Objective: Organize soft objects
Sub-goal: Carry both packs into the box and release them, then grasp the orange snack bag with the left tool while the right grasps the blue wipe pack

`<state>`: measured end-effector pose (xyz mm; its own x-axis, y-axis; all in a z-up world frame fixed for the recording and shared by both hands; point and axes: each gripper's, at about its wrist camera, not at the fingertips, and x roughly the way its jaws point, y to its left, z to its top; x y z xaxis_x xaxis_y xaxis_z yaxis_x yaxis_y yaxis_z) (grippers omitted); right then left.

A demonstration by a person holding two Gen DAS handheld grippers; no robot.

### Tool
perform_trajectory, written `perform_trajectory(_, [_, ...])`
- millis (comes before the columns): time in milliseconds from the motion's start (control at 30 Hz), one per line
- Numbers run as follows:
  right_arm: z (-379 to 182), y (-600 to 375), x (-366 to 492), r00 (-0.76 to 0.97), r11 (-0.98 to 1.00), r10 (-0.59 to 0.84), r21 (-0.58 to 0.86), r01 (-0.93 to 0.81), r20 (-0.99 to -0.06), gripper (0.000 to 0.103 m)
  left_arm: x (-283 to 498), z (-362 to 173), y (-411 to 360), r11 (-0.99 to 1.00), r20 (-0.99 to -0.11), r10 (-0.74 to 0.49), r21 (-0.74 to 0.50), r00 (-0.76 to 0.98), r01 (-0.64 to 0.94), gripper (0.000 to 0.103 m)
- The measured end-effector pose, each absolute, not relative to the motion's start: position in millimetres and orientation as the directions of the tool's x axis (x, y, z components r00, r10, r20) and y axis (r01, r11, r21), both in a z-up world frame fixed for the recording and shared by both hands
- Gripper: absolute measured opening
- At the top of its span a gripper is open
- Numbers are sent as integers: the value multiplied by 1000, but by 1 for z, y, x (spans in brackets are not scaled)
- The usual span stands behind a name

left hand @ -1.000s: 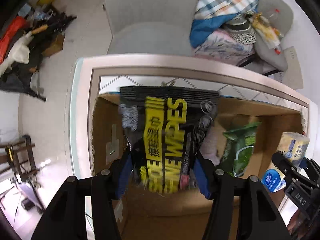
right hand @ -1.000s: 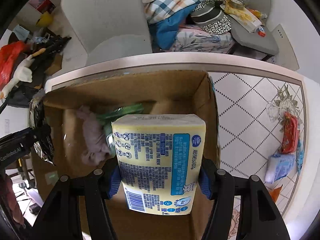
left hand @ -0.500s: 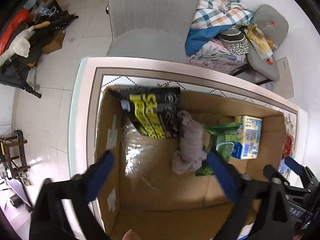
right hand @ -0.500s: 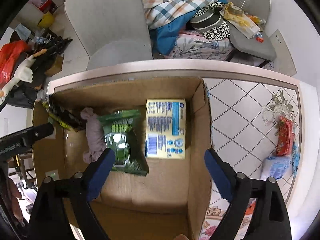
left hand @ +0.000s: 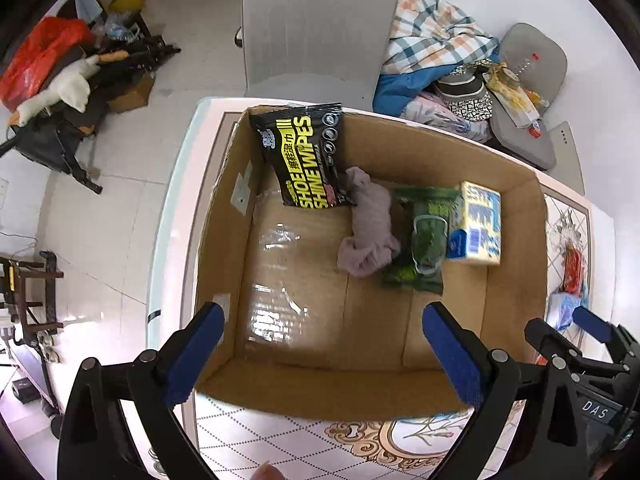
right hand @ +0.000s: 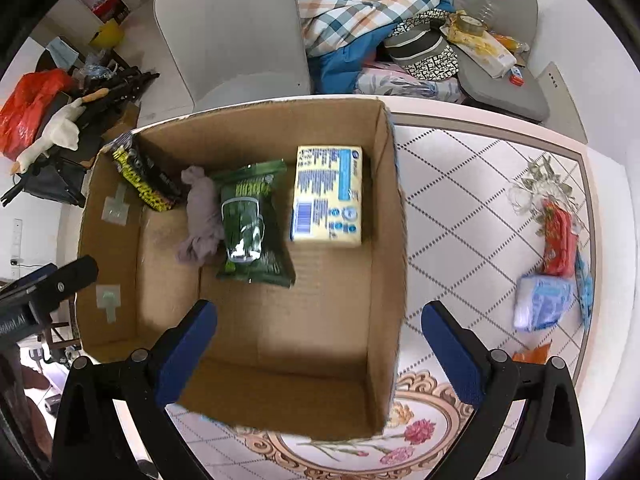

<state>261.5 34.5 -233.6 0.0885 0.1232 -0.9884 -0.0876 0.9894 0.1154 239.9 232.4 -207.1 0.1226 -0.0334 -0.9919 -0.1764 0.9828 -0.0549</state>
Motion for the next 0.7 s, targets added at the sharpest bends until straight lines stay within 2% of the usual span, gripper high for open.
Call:
perform_trajectory(500, [-153, 8, 192, 195, 977, 185, 159, -142, -963, 103, 179, -127, 188, 988, -964, -40, -78, 265, -134, 102])
perform_trajectory(700, [-131, 3, 173, 209, 966, 230, 197, -167, -950, 103, 166, -100, 176, 991, -951, -8, -49, 309, -125, 102])
